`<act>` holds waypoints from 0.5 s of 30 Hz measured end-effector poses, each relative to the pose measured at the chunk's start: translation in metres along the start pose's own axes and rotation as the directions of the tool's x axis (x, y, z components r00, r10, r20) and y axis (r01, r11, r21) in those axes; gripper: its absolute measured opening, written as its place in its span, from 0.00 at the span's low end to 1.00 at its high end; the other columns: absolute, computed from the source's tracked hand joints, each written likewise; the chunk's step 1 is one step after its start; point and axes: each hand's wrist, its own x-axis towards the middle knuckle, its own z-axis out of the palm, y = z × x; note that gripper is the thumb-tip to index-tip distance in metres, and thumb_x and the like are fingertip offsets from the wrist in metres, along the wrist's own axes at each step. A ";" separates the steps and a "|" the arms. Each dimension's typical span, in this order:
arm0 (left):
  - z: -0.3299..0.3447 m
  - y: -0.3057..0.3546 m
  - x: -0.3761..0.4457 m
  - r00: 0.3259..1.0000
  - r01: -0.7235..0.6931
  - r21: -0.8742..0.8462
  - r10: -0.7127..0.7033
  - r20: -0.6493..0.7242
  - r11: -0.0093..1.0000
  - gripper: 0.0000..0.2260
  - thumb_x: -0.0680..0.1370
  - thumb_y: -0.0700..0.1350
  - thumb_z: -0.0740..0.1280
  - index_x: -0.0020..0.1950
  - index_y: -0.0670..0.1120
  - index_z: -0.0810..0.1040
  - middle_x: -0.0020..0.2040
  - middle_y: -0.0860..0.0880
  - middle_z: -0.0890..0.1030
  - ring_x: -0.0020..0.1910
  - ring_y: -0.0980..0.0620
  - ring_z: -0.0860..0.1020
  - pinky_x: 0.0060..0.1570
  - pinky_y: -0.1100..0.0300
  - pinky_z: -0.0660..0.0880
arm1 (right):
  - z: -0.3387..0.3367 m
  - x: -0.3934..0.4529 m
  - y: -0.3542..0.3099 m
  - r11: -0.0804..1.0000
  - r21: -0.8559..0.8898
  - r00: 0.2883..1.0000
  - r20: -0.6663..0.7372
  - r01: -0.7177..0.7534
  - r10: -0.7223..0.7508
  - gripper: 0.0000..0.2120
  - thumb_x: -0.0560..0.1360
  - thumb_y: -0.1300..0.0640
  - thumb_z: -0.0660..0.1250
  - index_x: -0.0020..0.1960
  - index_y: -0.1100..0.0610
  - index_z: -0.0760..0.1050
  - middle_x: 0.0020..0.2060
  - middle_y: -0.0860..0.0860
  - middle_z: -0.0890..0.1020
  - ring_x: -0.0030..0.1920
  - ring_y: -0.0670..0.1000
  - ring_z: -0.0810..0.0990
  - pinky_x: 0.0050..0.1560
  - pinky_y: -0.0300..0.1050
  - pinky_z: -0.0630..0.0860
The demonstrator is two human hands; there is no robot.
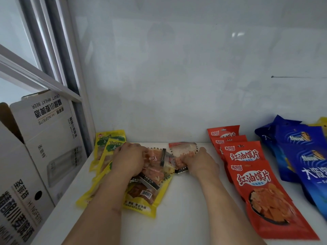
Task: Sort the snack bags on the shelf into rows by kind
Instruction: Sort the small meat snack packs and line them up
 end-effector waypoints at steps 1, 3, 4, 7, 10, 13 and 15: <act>0.001 0.001 0.001 0.999 -0.011 0.009 0.012 -0.044 1.000 0.21 0.79 0.43 0.59 0.69 0.60 0.75 0.68 0.55 0.76 0.69 0.48 0.70 0.68 0.51 0.65 | 0.001 0.000 0.000 1.000 0.001 1.000 -0.004 0.004 -0.004 0.26 0.75 0.43 0.65 0.67 0.56 0.66 0.63 0.54 0.77 0.63 0.56 0.76 0.59 0.51 0.68; 0.004 0.007 0.004 0.993 -0.021 -0.020 0.018 -0.119 1.000 0.18 0.80 0.48 0.59 0.69 0.58 0.75 0.68 0.53 0.77 0.67 0.46 0.71 0.65 0.52 0.68 | 0.002 0.000 0.001 1.000 0.004 1.000 -0.014 0.009 -0.009 0.26 0.75 0.43 0.64 0.67 0.56 0.66 0.63 0.54 0.77 0.63 0.56 0.76 0.59 0.51 0.68; 0.006 0.011 0.005 0.993 -0.021 -0.021 0.018 -0.119 1.000 0.19 0.81 0.53 0.56 0.70 0.57 0.75 0.69 0.52 0.76 0.66 0.45 0.72 0.65 0.51 0.68 | 0.002 0.000 0.001 1.000 0.002 1.000 -0.015 0.009 -0.009 0.26 0.75 0.43 0.64 0.67 0.56 0.66 0.63 0.54 0.77 0.63 0.56 0.76 0.59 0.51 0.67; 0.008 0.027 0.004 0.999 -0.034 0.039 0.033 0.031 0.999 0.29 0.77 0.69 0.50 0.69 0.56 0.74 0.69 0.50 0.75 0.68 0.43 0.70 0.65 0.46 0.68 | 0.002 0.000 0.001 1.000 0.000 1.000 -0.013 0.011 -0.011 0.27 0.75 0.42 0.64 0.67 0.56 0.66 0.63 0.54 0.77 0.63 0.56 0.76 0.60 0.51 0.68; 0.007 0.030 0.002 0.989 -0.046 -0.005 0.046 0.143 0.999 0.25 0.75 0.70 0.58 0.67 0.60 0.74 0.70 0.53 0.73 0.70 0.46 0.68 0.68 0.45 0.62 | 0.001 -0.001 0.002 1.000 0.006 1.000 -0.013 0.015 -0.015 0.28 0.74 0.41 0.65 0.67 0.56 0.66 0.63 0.54 0.77 0.63 0.56 0.76 0.61 0.51 0.68; -0.002 0.027 0.000 0.977 -0.094 -0.085 0.109 0.184 0.992 0.18 0.80 0.57 0.61 0.70 0.66 0.72 0.72 0.58 0.72 0.72 0.50 0.68 0.73 0.44 0.56 | 0.001 -0.001 0.003 1.000 0.019 1.000 -0.014 0.018 -0.017 0.27 0.74 0.42 0.65 0.67 0.56 0.67 0.63 0.54 0.77 0.63 0.56 0.76 0.62 0.52 0.68; -0.010 0.023 -0.002 0.965 -0.105 -0.148 0.137 0.224 0.983 0.19 0.80 0.48 0.61 0.66 0.67 0.75 0.70 0.58 0.75 0.70 0.51 0.71 0.74 0.47 0.59 | 0.001 -0.001 0.003 1.000 0.014 1.000 -0.013 0.025 -0.025 0.28 0.74 0.41 0.66 0.67 0.56 0.66 0.63 0.54 0.77 0.63 0.56 0.76 0.62 0.52 0.68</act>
